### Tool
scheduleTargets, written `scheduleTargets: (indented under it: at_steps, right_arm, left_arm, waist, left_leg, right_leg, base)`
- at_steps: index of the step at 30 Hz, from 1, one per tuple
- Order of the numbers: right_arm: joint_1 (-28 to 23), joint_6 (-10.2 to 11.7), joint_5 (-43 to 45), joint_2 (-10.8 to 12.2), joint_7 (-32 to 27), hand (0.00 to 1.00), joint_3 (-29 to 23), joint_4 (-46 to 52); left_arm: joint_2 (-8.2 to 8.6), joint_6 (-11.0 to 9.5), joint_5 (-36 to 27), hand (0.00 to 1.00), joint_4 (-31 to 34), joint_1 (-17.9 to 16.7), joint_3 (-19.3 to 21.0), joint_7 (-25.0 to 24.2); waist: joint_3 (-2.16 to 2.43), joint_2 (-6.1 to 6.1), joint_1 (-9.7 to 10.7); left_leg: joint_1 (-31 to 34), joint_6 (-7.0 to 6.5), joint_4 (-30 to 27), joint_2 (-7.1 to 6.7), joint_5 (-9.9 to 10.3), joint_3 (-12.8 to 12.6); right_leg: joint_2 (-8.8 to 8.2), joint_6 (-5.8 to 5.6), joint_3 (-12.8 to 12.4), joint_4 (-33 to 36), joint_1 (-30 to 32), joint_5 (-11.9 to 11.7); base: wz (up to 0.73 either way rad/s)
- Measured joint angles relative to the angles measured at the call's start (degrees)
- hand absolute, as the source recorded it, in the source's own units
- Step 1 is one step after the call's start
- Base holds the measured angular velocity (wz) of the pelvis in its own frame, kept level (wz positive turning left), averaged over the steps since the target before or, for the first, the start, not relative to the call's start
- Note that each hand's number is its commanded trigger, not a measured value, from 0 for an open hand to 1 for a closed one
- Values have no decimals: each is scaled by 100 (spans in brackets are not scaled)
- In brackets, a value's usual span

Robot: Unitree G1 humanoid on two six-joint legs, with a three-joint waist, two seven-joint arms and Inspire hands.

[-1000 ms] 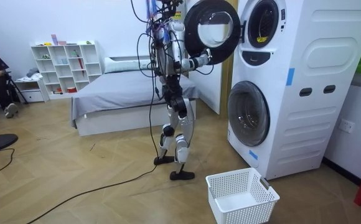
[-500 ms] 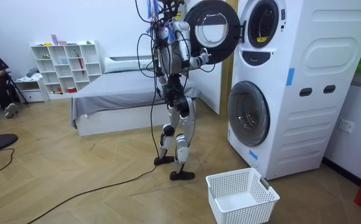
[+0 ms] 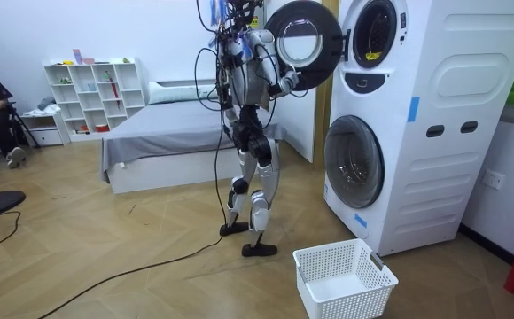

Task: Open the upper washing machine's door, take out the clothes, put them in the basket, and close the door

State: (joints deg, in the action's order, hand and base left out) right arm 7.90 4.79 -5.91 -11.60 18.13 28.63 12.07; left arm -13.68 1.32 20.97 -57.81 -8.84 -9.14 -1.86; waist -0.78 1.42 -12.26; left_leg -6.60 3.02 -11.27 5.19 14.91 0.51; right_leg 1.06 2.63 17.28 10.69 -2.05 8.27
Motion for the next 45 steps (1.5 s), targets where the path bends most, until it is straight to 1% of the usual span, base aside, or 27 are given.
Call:
scheduleTargets:
  at_steps: [3, 7, 9, 13, 15, 16, 19, 22, 23, 24, 25, 27, 28, 29, 30, 31, 33, 34, 35, 36, 37, 39, 40, 41, 42, 43, 45]
  right_arm:
    - [0, -104, 190, -1, -147, 0, -1, -39]
    - [0, -111, 426, 0, -265, 0, -5, -39]
    - [0, -111, 503, -15, -332, 0, -37, -80]
    - [0, -111, 646, -119, -595, 0, -120, -107]
    - [0, -112, 736, -212, -659, 0, -247, -107]
    - [0, -113, 750, -218, -671, 0, -304, -107]
    - [-10, -112, 898, -269, -755, 0, -577, -106]
    - [-214, -112, 1307, -325, -822, 0, -834, -127]
    - [-413, -116, 1488, -406, -829, 0, -980, -135]
    - [-641, -128, 1603, -538, -883, 0, -1122, -173]
    - [-745, -144, 1679, -607, -898, 0, -1207, -207]
    - [-998, -323, 2119, -782, -956, 0, -1652, -226]
    - [-1013, -340, 2275, -816, -1000, 0, -1792, -226]
    - [-1006, -352, 2594, -862, -1094, 0, -2110, -223]
    - [-979, -360, 2844, -863, -1240, 0, -2465, -222]
    - [-961, -364, 2969, -863, -1328, 0, -2638, -222]
    - [-858, -390, 3583, -899, -1711, 0, -3226, -215]
    - [-818, -438, 3673, -930, -1820, 0, -3304, -216]
    - [-688, -528, 3792, -980, -1985, 0, -3397, -215]
    - [-544, -590, 3862, -994, -2108, 0, -3417, -215]
    - [-490, -619, 3874, -1018, -2136, 0, -3420, -211]
    - [-211, -793, 3942, -1192, -2140, 0, -3423, -197]
    - [-94, -851, 3992, -1206, -2140, 0, -3426, -188]
    - [137, -949, 4061, -1237, -2143, 0, -3434, -167]
    - [318, -1019, 4123, -1276, -2150, 0, -3435, -134]
    - [377, -1049, 4164, -1300, -2156, 0, -3435, -103]
    - [571, -1116, 4253, -1337, -2179, 0, -3434, 28]
  left_arm:
    - [7, 5, 2, 0, 0, 0, 1, -4]
    - [26, 17, -2, 0, 1, -24, 8, -4]
    - [27, 21, -6, 0, 3, -99, 61, 4]
    - [38, 28, -4, 0, -9, -238, 147, 18]
    - [93, 49, 3, 0, -10, -344, 260, 12]
    - [107, 66, 2, 0, -11, -359, 289, 5]
    - [163, 118, -1, 0, -37, -408, 477, -15]
    - [154, 132, -10, 0, -171, -450, 730, 14]
    - [152, 175, -13, 0, -176, -473, 866, 18]
    - [149, 241, -22, 0, -183, -473, 968, 17]
    - [150, 251, -16, 0, -197, -478, 1023, 20]
    - [162, 262, -6, 0, -201, -494, 1235, 48]
    - [161, 264, -7, 0, -201, -501, 1284, 68]
    - [159, 281, -11, 0, -200, -505, 1367, 121]
    - [144, 322, -12, 0, -200, -498, 1457, 127]
    - [141, 345, -14, 0, -200, -486, 1507, 131]
    - [141, 373, -37, 0, -189, -463, 1689, 147]
    - [141, 375, -47, 0, -182, -459, 1692, 161]
    - [144, 382, -72, 0, -174, -431, 1687, 196]
    - [144, 412, -96, 0, -165, -402, 1686, 249]
    - [139, 439, -106, 0, -169, -378, 1687, 269]
    - [127, 493, -112, 0, -197, -308, 1695, 325]
    - [127, 507, -111, 0, -197, -299, 1696, 338]
    - [119, 537, -111, 0, -194, -289, 1698, 348]
    - [106, 573, -113, 0, -195, -292, 1698, 349]
    - [105, 589, -113, 0, -196, -297, 1698, 352]
    - [109, 606, -129, 0, -196, -321, 1683, 364]
  waist:
    - [5, -24, -61]
    - [26, -71, -74]
    - [37, -84, -62]
    - [43, -75, -46]
    - [45, -66, -45]
    - [44, -55, -41]
    - [54, -6, 2]
    - [65, 68, 178]
    - [68, 117, 286]
    - [49, 152, 349]
    - [58, 171, 382]
    - [63, 204, 550]
    - [63, 215, 593]
    - [70, 226, 715]
    - [69, 218, 780]
    - [70, 221, 846]
    - [75, 236, 945]
    - [77, 241, 959]
    - [78, 244, 990]
    - [72, 266, 1049]
    - [73, 283, 1070]
    - [105, 355, 1087]
    - [99, 378, 1111]
    - [83, 434, 1157]
    - [82, 475, 1177]
    - [82, 483, 1175]
    - [111, 560, 1182]
  left_leg:
    - [3, 0, -2, 0, 0, -1]
    - [13, -2, -3, -2, -1, -10]
    - [-10, -10, 2, -2, -6, -22]
    - [-29, -10, 2, -2, -6, -19]
    - [-79, -11, 11, -6, -6, -20]
    - [-83, -10, 13, -6, -6, -32]
    - [-110, -28, 64, 2, -19, -169]
    - [-115, -31, 62, -5, -21, -205]
    - [-126, -31, 63, -7, -20, -206]
    - [-171, -31, 73, -7, -20, -244]
    - [-188, -31, 85, -6, -21, -283]
    - [-250, -31, 134, 0, -21, -419]
    - [-266, -32, 149, 2, -21, -463]
    - [-294, -32, 160, 5, -21, -530]
    - [-316, -32, 164, 4, -21, -569]
    - [-335, -32, 165, 5, -21, -615]
    - [-418, -32, 178, 5, -21, -689]
    - [-430, -32, 179, 4, -21, -715]
    - [-444, -32, 188, 5, -21, -809]
    - [-458, -32, 197, 7, -21, -854]
    - [-468, -32, 197, 7, -21, -855]
    - [-488, -32, 209, 7, -21, -869]
    - [-491, -32, 210, 5, -21, -866]
    - [-495, -32, 209, 3, -21, -866]
    - [-495, -32, 209, 4, -21, -867]
    - [-497, -32, 209, 5, -21, -867]
    - [-498, -32, 207, 7, -21, -866]
  right_leg:
    - [0, 0, 1, 0, 0, 0]
    - [-10, -1, 22, -5, -4, 1]
    - [-6, -2, 9, -9, -24, 2]
    - [-8, -2, 7, -9, -48, 2]
    - [-22, -15, 4, -13, -92, 15]
    - [-24, -17, 3, -13, -93, 18]
    - [-11, -17, -20, -25, -94, 18]
    - [-33, -32, -21, -38, -114, 24]
    - [-18, -49, -15, -100, -156, 10]
    - [-16, -52, -30, -105, -198, 8]
    - [-15, -54, -46, -104, -205, 10]
    - [-1, -57, -169, -99, -191, 10]
    - [-1, -58, -211, -91, -181, 10]
    - [-3, -62, -297, -90, -167, 6]
    - [4, -63, -341, -85, -166, 6]
    - [5, -63, -384, -81, -165, 6]
    - [22, -64, -532, -25, -154, 6]
    - [30, -64, -589, 5, -133, 6]
    - [74, -63, -691, 21, -91, 6]
    - [94, -60, -773, 25, -68, 3]
    - [97, -60, -794, 32, -63, 3]
    - [117, -59, -903, 106, 3, 4]
    - [118, -59, -919, 107, 8, 4]
    - [120, -59, -926, 111, 10, 4]
    - [124, -59, -929, 110, 11, 4]
    - [127, -59, -934, 109, 12, 4]
    - [130, -59, -939, 108, 12, 4]
  base:
    - [0]
    - [3]
    - [0]
    - [0]
    - [0]
    - [0]
    - [0]
    - [3]
    - [4]
    - [0]
    - [-7]
    - [-24]
    - [-35]
    - [-28]
    - [-28]
    - [-30]
    - [-37]
    - [-37]
    - [-39]
    - [-36]
    - [-28]
    - [-25]
    - [-17]
    - [-4]
    - [0]
    - [0]
    - [0]
